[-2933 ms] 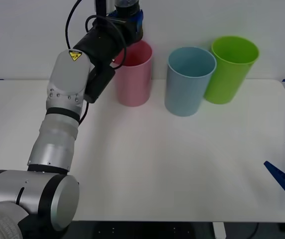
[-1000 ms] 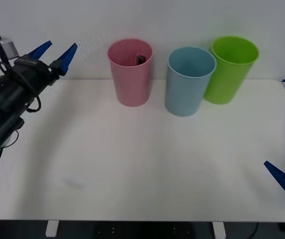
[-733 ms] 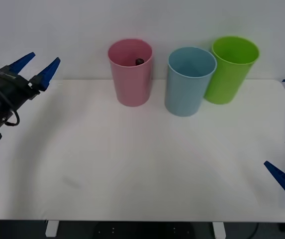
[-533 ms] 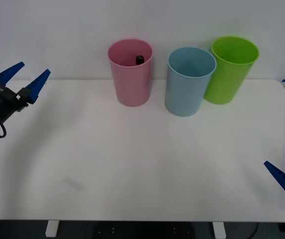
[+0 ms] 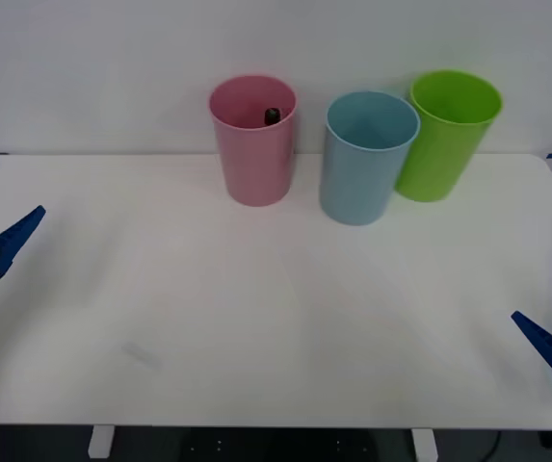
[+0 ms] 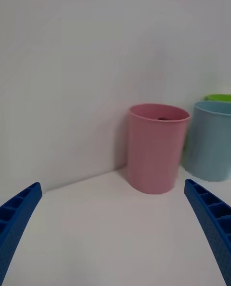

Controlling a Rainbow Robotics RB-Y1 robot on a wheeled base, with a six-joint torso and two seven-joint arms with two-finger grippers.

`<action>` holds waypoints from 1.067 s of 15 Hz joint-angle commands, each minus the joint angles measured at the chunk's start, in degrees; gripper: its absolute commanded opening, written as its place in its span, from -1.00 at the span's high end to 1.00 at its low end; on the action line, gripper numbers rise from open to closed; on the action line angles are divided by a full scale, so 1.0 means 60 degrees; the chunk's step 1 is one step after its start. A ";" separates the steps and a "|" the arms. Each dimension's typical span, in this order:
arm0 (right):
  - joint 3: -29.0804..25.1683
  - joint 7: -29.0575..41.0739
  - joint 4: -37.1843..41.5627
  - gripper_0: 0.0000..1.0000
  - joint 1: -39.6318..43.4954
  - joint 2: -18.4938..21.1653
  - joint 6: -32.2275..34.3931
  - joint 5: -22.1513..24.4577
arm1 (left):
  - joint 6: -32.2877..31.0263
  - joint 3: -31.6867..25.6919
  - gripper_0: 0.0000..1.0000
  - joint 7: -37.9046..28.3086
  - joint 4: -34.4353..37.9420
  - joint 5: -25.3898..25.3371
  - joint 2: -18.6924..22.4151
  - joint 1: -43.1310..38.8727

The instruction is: Grasp the object on the table and drop it into the matching bin: aluminum can to the light blue bin, PET bottle to the pink bin.

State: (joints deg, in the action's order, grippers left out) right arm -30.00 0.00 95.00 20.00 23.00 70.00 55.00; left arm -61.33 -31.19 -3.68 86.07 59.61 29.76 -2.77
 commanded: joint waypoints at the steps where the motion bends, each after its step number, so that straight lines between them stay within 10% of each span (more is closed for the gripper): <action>1: 0.0000 0.0000 0.0000 -1.00 0.0000 0.0000 0.0000 0.0000 | -0.0574 -0.0266 -1.00 0.0071 0.0010 -0.0414 0.0226 -0.0636; 16: 0.0000 0.0000 0.0000 -1.00 0.0000 0.0000 0.0000 0.0000 | -0.1028 -0.0515 -1.00 0.0613 0.0289 -0.1776 0.0768 -0.2834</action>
State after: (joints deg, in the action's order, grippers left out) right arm -30.00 0.00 95.00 20.00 23.00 70.00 55.00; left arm -67.59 -34.27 0.16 87.81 49.04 34.28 -19.56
